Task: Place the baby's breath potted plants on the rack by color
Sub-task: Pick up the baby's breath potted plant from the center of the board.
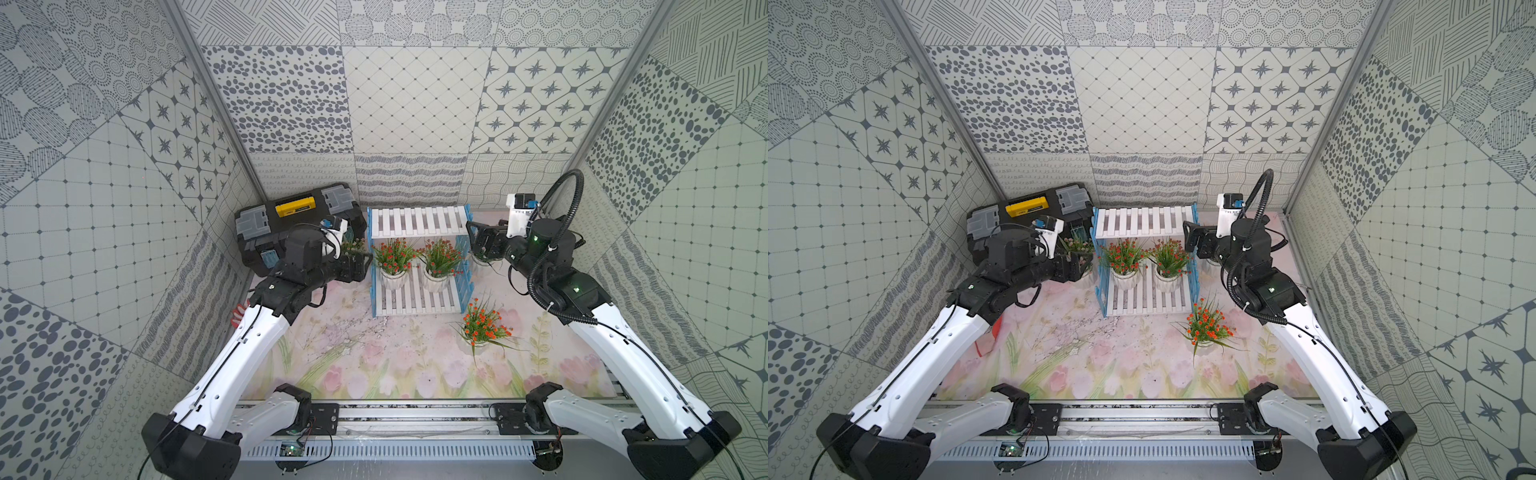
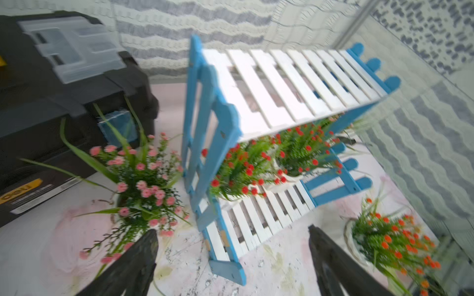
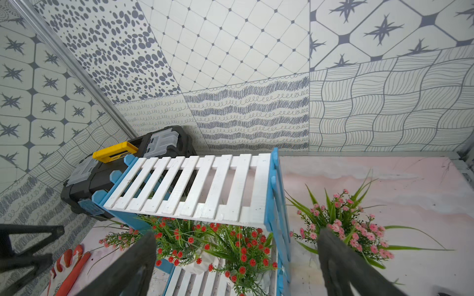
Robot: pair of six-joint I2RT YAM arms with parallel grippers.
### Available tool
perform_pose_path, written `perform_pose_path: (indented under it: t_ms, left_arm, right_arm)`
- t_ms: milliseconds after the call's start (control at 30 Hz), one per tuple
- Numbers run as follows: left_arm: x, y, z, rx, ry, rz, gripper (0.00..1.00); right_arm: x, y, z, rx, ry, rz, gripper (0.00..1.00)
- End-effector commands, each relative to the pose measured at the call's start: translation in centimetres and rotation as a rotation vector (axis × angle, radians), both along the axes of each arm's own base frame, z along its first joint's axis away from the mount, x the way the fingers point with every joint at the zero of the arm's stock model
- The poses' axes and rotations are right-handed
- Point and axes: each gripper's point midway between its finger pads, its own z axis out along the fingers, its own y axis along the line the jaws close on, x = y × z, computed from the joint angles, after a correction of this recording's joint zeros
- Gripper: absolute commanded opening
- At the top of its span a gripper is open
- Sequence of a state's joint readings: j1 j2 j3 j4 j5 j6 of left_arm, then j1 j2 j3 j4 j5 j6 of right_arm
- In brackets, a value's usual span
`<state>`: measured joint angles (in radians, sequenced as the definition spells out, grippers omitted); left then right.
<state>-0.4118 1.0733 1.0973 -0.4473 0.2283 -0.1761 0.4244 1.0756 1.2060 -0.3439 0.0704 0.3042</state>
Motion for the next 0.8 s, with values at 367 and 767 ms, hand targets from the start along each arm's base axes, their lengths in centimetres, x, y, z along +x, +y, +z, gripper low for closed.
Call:
perform_pose_path:
  t_ms: [367, 767]
  left_arm:
    - [-10.2, -14.2, -4.9, -0.019, -0.145, -0.625, 0.92]
    - [-11.4, -18.5, -9.1, -0.123, -0.241, -0.700, 0.91]
  right_arm:
    - [0.9, -6.2, 4.3, 0.151, -0.043, -0.053, 0.98]
    - [1.9, -7.8, 2.0, 0.165, 0.017, -0.066, 0.98]
